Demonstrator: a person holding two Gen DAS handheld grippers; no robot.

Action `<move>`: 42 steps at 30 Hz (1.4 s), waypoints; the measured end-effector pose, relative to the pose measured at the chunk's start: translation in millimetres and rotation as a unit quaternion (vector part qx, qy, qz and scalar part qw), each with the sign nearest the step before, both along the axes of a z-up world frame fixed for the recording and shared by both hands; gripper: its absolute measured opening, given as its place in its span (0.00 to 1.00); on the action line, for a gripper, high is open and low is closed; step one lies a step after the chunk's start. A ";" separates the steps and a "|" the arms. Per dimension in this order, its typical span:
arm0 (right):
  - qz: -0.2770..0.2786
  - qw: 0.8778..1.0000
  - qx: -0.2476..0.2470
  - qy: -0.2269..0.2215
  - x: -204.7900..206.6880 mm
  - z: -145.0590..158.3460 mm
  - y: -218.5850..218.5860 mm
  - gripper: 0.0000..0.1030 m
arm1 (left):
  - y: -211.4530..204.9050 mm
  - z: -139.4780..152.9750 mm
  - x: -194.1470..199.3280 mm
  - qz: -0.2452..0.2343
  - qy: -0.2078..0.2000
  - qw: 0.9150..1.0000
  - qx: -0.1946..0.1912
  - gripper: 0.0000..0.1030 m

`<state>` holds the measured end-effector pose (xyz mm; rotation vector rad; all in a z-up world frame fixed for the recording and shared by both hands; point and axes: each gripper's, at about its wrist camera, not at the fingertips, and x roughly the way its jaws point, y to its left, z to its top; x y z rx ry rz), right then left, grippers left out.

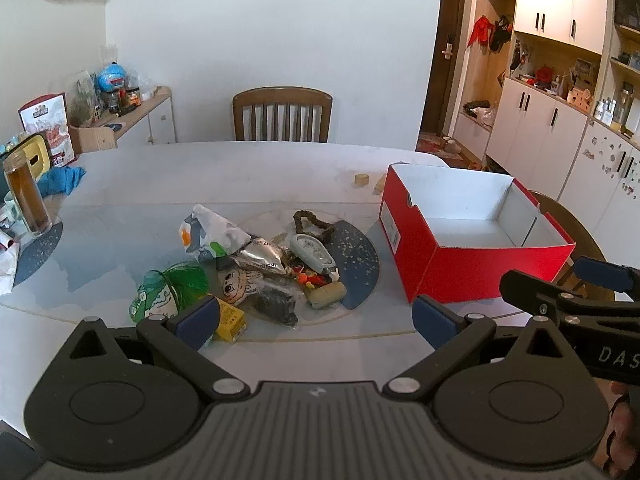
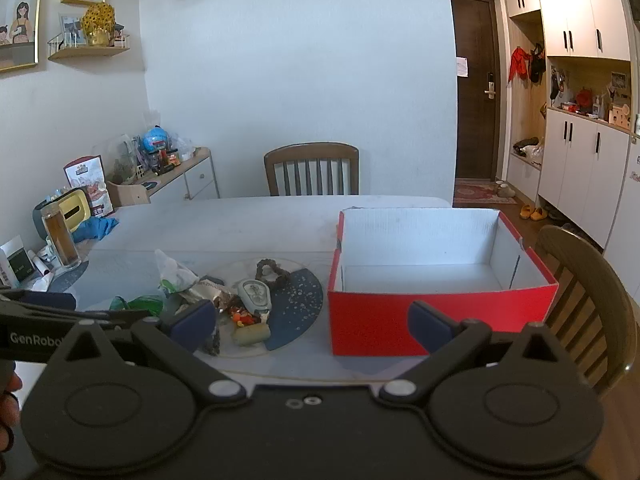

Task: Organize objects
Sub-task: 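Move both tools toward the pile of items on the table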

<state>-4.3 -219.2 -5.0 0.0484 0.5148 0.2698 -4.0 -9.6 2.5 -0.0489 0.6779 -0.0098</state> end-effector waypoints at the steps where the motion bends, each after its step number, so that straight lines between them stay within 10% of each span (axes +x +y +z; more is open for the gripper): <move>1: 0.003 1.000 0.001 -0.002 -0.5 0.5 -0.1 0.99 | -1.0 0.0 -0.1 -0.003 0.000 1.000 0.001 1.00; 42: 0.027 1.000 -0.010 -0.011 49.1 -3.5 81.3 0.99 | 84.9 -14.7 53.2 -0.007 -0.018 1.000 -0.020 1.00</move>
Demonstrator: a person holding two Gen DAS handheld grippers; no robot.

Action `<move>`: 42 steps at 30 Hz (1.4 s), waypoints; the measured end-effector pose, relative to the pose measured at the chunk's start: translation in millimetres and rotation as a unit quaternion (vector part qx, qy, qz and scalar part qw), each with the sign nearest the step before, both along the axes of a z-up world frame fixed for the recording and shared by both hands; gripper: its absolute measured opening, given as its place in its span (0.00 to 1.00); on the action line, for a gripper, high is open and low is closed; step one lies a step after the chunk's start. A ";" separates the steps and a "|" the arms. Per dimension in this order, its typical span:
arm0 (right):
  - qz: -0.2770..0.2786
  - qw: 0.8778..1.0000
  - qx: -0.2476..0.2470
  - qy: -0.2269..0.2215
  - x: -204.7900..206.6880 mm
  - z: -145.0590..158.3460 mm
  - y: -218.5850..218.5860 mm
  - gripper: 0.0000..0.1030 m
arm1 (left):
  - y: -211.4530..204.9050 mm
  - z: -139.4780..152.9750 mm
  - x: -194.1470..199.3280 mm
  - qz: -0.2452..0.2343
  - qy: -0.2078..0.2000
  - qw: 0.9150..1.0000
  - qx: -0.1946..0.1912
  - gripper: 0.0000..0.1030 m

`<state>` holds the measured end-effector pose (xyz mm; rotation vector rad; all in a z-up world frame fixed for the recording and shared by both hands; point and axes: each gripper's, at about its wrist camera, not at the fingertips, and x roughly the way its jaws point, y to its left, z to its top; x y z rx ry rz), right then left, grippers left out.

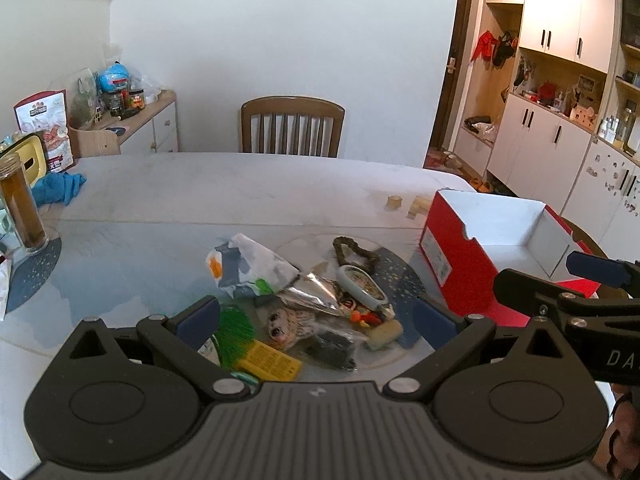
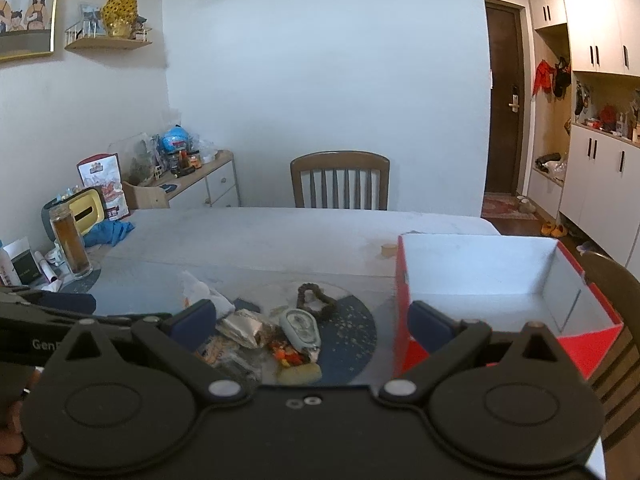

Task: Organize objects
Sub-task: 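Move both tools toward the pile of items on the table, then grasp the green-haired doll pouch with the left tool while the right tool grasps the bead bag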

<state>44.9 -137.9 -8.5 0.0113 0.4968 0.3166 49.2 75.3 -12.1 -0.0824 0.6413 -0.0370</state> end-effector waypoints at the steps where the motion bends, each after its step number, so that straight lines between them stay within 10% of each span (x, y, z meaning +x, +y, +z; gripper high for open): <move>1: 0.002 1.000 -0.002 0.001 1.8 -0.7 4.2 0.99 | 4.7 -1.2 2.6 -0.002 0.001 1.000 0.000 1.00; 26: -0.002 0.992 -0.042 0.116 54.0 -64.1 70.0 0.89 | 96.8 -96.2 60.8 -0.023 0.112 0.993 0.038 0.99; 42: 0.031 0.979 -0.039 0.198 92.0 -110.7 100.7 0.59 | 113.4 -119.7 78.2 -0.053 0.151 0.987 -0.001 0.89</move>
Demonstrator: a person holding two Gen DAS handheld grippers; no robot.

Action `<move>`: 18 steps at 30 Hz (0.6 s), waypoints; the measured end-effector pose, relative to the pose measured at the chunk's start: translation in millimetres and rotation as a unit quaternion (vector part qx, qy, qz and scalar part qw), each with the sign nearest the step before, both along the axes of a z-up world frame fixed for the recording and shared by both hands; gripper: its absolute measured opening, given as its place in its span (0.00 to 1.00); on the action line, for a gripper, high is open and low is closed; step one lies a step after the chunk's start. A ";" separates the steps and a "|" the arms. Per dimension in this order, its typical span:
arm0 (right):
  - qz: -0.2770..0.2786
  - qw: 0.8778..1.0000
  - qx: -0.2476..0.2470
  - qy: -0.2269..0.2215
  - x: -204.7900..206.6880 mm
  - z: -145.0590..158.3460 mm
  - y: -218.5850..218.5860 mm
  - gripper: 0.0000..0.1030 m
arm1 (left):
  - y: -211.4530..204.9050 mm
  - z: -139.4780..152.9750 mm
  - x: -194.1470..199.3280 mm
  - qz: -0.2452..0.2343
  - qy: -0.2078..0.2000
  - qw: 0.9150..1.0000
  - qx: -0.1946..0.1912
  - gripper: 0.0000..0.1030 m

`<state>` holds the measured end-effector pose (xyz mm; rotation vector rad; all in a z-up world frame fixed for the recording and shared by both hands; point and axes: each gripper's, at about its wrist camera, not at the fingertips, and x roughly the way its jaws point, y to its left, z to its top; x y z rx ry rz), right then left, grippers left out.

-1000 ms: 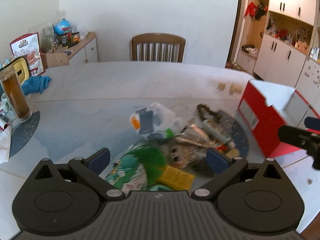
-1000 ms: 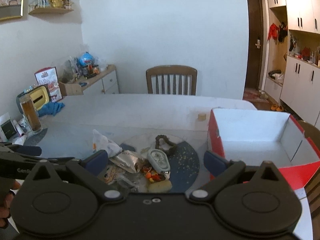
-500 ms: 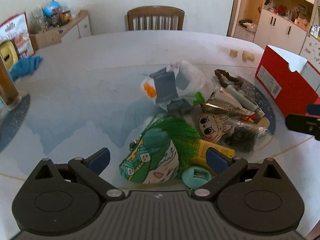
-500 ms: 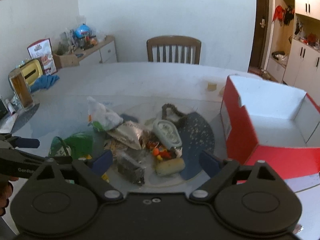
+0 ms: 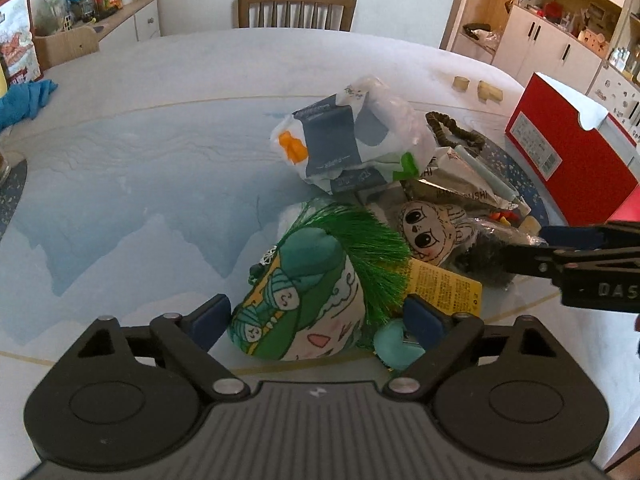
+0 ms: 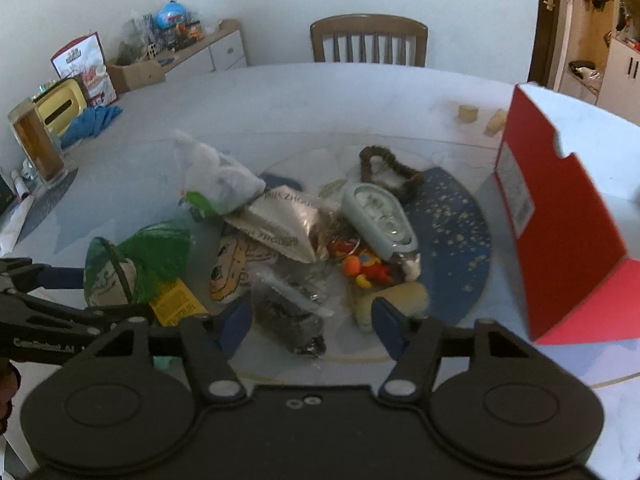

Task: Organize objects
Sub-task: 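Grasp the green-haired doll pouch with the left tool while the right tool grasps the bead bag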

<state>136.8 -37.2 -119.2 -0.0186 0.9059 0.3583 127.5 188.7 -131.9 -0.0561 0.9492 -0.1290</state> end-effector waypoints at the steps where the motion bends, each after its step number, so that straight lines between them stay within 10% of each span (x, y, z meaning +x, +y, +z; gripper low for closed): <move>1: 0.001 1.000 0.000 0.003 1.8 -1.2 0.5 0.57 | 1.2 0.0 0.8 0.002 0.000 1.000 -0.003 0.87; 6: 0.006 1.000 0.009 0.014 7.9 -6.0 2.5 0.47 | 7.8 0.9 3.6 0.008 0.003 1.000 -0.008 0.69; 18: 0.026 1.000 0.000 0.010 4.2 0.4 7.1 0.23 | 18.2 9.7 1.2 0.011 0.019 0.999 -0.039 0.60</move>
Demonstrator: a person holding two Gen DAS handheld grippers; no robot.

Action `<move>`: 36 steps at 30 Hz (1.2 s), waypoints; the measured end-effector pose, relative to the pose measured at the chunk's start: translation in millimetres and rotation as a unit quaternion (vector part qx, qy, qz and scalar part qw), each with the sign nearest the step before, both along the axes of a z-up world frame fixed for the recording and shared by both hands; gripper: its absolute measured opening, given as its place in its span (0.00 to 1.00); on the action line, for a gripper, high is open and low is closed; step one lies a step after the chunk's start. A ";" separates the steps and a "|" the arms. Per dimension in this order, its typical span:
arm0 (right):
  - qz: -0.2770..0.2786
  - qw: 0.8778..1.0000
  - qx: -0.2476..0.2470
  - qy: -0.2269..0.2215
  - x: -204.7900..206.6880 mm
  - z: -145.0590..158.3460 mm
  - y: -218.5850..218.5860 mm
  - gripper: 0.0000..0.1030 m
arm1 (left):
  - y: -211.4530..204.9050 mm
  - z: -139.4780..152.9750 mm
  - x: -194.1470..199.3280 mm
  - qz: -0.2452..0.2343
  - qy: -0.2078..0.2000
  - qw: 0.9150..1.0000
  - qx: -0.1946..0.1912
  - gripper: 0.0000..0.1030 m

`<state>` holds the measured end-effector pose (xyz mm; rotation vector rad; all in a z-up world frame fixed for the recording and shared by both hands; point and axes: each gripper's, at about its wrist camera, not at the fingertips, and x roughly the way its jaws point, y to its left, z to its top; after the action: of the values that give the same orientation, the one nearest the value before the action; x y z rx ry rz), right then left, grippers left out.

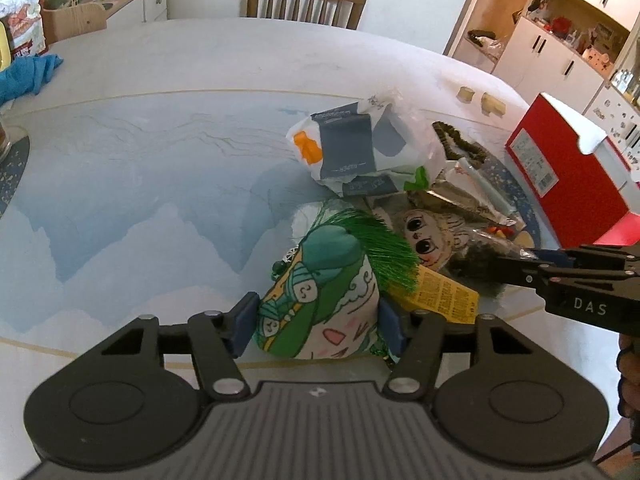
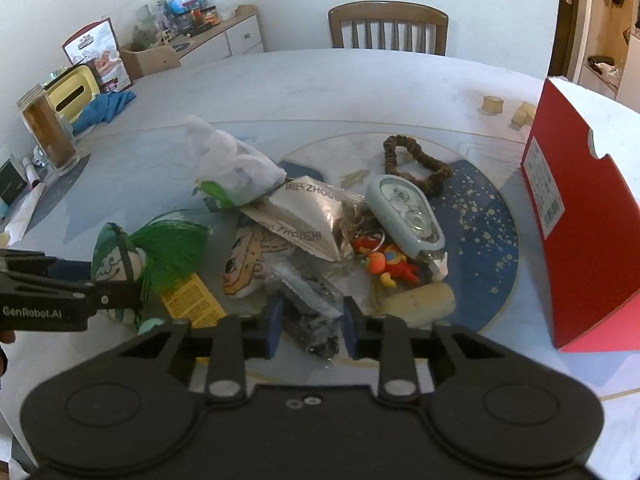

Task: Organize objects
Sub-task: 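Grasp the green-haired doll pouch with the left tool while the right tool grasps the bead bag, then carry the doll pouch and bead bag into the red shoebox with both tools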

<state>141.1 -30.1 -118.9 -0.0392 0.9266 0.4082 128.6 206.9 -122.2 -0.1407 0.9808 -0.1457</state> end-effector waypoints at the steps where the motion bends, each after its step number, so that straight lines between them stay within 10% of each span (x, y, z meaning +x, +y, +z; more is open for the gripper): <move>1: 0.001 1.000 0.000 -0.002 -1.2 1.7 -1.0 0.21 | 0.6 1.8 -1.0 -0.001 -0.001 1.000 -0.002 0.60; 20: -0.071 0.995 0.034 -0.062 -34.4 72.9 -71.9 0.17 | -19.2 100.3 9.1 -0.055 -0.047 0.997 -0.031 0.58; 36: -0.129 0.982 0.041 -0.132 -17.3 122.4 -181.0 0.17 | -146.9 145.4 43.1 -0.096 -0.094 0.991 0.002 0.59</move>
<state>123.8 -211.1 3.6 0.0995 0.6417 0.1924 171.7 59.9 23.2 -0.0270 0.8047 -0.3273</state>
